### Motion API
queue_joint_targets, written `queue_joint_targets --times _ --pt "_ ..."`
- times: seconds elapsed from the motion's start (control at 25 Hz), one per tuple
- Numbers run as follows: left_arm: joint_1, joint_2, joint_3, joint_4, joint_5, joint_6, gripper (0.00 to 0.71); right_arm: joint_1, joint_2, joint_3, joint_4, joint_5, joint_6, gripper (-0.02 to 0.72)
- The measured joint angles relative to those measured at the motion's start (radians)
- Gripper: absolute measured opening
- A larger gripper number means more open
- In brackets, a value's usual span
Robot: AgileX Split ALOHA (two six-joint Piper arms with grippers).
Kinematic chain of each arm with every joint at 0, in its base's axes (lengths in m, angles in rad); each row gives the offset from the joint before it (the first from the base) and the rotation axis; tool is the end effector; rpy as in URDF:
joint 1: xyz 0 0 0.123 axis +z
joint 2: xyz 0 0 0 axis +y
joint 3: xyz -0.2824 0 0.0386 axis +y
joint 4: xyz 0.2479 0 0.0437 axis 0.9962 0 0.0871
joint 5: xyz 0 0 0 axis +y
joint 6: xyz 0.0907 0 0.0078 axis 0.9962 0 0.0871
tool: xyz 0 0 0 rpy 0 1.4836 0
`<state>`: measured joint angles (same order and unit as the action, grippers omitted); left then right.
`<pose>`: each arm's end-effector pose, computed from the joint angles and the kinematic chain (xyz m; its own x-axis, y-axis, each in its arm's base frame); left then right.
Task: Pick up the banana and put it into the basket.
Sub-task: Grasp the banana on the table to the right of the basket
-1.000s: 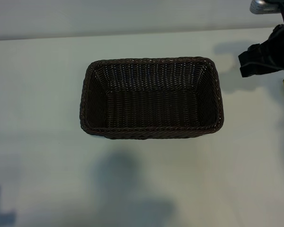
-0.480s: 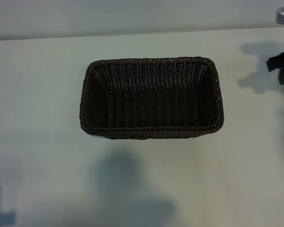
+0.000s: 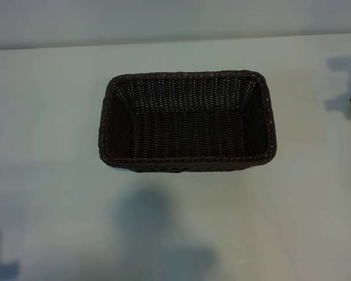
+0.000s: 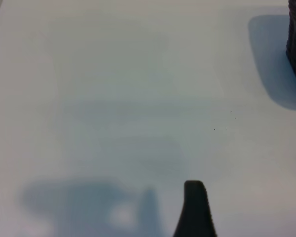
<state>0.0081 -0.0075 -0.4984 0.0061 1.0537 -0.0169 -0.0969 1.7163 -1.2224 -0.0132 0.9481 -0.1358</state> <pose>-0.0055 0.0004 0.2773 -0.4442 -0.0175 -0.8957 -0.0190 0.9998 -0.0101 0.3358 -0.0336 0.2288 -0.9763 -0.0488 -0.2107 -0.0410 0.9983 -0.0410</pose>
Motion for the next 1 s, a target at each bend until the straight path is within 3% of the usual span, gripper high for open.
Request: queue_joint_targets --times 0.84,1.0 --pt "0.0 0.0 0.0 0.0 0.0 0.0 0.569 0.0 0.136 -0.002 -0.004 -0.023 -0.011 0.582" --pt "0.0 0.0 0.0 0.0 -0.001 0.0 0.569 0.0 0.18 -0.002 -0.035 -0.049 0.0 0.582"
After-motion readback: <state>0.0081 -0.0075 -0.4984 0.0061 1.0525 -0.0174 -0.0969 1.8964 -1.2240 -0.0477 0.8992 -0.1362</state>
